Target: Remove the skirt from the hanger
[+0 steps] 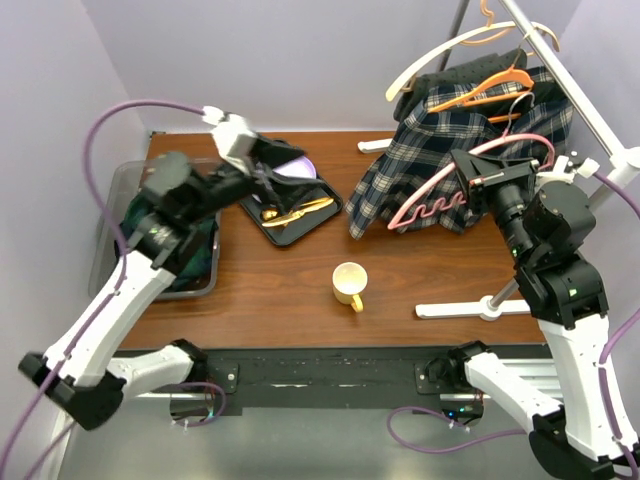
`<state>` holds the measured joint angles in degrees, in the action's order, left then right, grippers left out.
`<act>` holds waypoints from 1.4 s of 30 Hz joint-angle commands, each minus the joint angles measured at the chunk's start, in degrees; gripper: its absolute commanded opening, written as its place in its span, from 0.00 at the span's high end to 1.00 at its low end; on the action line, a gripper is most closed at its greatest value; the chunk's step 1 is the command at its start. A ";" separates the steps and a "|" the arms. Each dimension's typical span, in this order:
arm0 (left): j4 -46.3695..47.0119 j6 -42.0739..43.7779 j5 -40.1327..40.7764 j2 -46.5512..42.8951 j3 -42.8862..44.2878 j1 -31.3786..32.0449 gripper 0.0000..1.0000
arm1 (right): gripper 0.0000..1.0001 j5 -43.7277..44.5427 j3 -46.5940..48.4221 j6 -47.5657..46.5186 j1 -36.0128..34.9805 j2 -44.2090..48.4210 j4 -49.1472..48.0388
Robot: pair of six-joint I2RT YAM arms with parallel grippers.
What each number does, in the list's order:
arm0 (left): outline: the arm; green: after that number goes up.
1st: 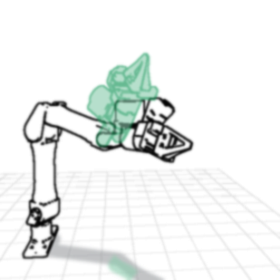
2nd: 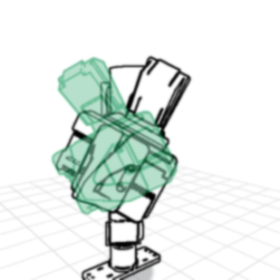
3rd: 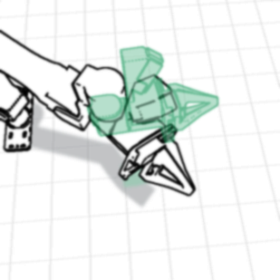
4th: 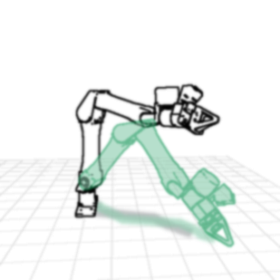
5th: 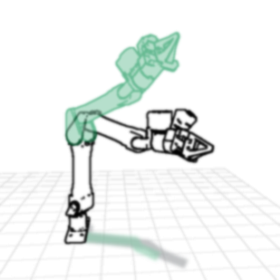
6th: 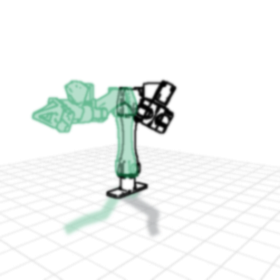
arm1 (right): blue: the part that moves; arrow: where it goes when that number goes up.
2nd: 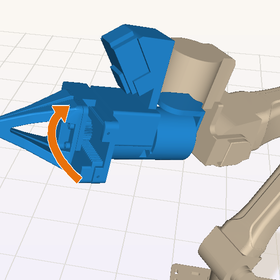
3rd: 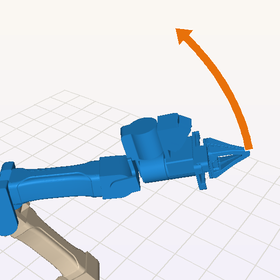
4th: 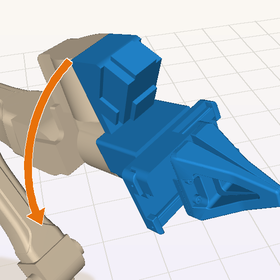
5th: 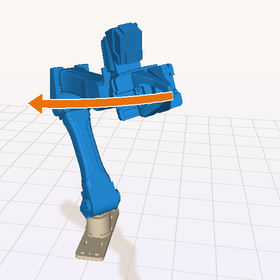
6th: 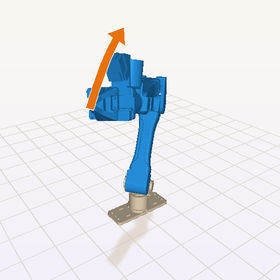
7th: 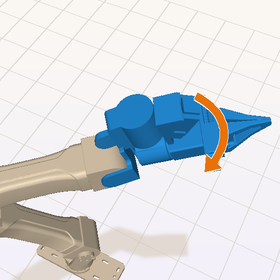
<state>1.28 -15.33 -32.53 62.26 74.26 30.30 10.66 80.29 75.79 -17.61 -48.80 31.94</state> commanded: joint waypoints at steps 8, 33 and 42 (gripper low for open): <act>-0.93 9.79 13.99 11.74 9.15 16.98 0.23 | 1.00 10.25 4.08 -7.22 0.12 -1.04 -9.09; -0.31 11.73 21.02 5.95 0.71 16.98 0.21 | 1.00 22.21 4.52 -6.97 0.12 -2.97 -9.62; -0.49 12.34 21.64 4.80 -0.34 16.98 0.20 | 0.93 23.45 4.43 -4.60 0.12 -2.44 -6.81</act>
<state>-1.41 -4.78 -11.68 69.28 74.13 47.03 30.70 82.39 69.47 -17.61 -52.05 25.85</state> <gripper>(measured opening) 0.795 0.067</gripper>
